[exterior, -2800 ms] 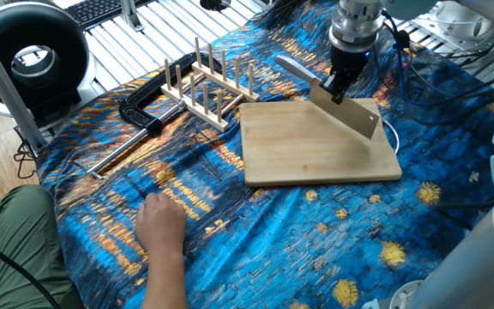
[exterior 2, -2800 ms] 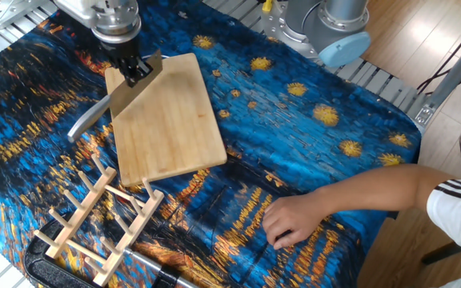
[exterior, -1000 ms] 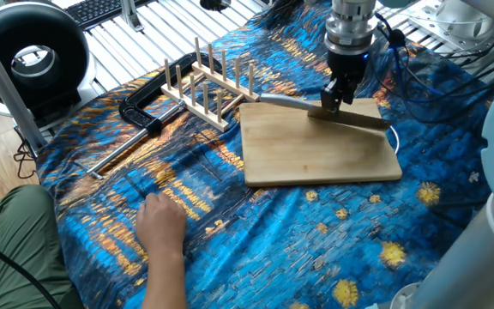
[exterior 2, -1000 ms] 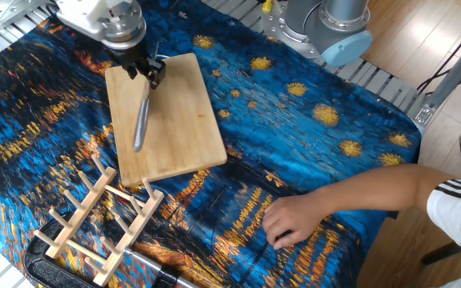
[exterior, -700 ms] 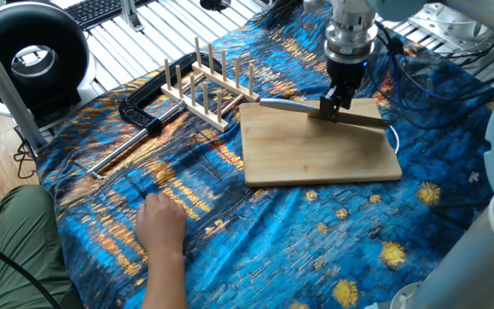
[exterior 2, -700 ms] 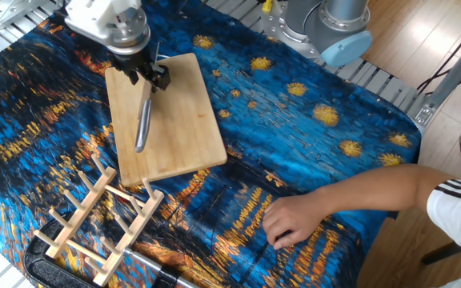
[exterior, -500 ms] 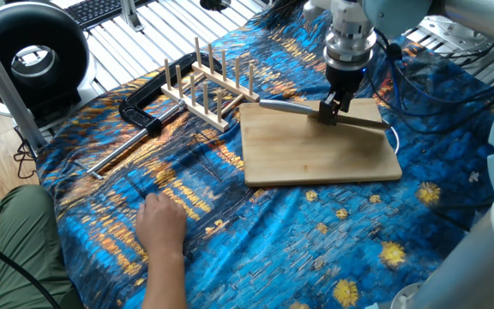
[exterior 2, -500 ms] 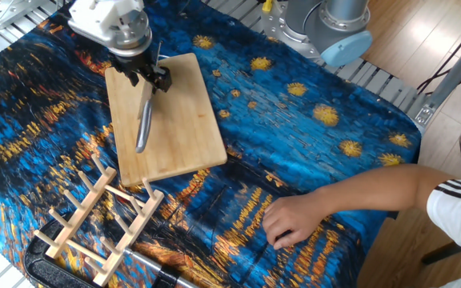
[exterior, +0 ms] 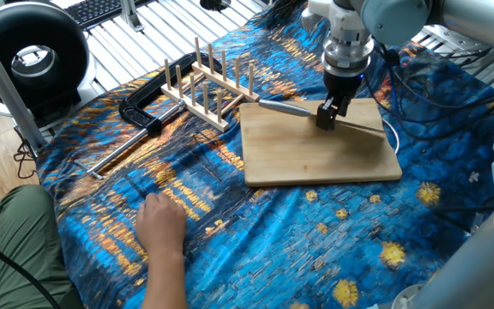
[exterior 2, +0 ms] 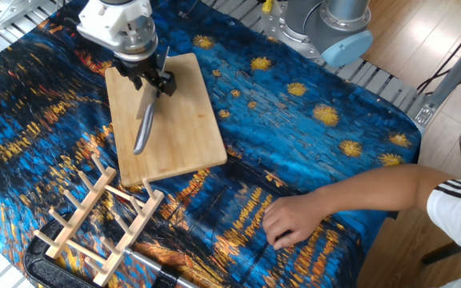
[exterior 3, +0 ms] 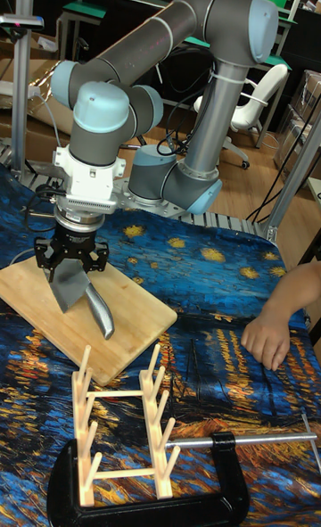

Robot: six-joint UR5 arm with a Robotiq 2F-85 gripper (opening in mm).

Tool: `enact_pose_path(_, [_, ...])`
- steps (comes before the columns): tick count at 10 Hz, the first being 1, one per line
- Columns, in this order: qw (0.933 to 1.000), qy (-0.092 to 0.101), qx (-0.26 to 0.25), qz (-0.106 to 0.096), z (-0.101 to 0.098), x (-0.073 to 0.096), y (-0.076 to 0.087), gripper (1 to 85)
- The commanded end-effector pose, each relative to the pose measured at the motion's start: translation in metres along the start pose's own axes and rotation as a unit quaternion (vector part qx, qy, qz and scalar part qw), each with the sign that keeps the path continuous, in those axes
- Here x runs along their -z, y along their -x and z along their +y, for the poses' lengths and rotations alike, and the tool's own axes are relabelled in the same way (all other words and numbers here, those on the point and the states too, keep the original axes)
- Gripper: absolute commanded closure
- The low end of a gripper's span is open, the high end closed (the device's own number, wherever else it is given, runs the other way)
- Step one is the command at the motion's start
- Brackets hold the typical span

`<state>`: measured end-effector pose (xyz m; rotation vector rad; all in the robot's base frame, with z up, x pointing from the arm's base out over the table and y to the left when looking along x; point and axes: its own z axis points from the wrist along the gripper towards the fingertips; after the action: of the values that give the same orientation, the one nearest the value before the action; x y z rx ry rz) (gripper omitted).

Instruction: Put the knife on the cutting board

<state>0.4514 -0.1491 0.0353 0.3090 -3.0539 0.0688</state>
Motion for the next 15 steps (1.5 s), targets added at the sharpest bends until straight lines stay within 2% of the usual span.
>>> enact_pose_path(1, [0.9998, 0.014, -0.009, -0.004, 0.009, 0.000, 0.001, 32.0])
enact_pose_path(4, [0.9998, 0.019, -0.006, 0.000, 0.012, 0.000, -0.001, 32.0])
enact_pose_path(5, [0.9995, 0.030, -0.011, -0.001, 0.019, 0.000, 0.000, 31.7])
enact_pose_path(10, [0.9998, 0.019, 0.004, 0.000, 0.015, -0.004, -0.002, 31.7])
enact_pose_path(12, [0.9996, 0.025, -0.007, -0.007, 0.025, -0.008, 0.001, 31.3])
enact_pose_path(15, [0.9996, 0.020, -0.014, -0.012, 0.031, -0.012, 0.003, 31.3])
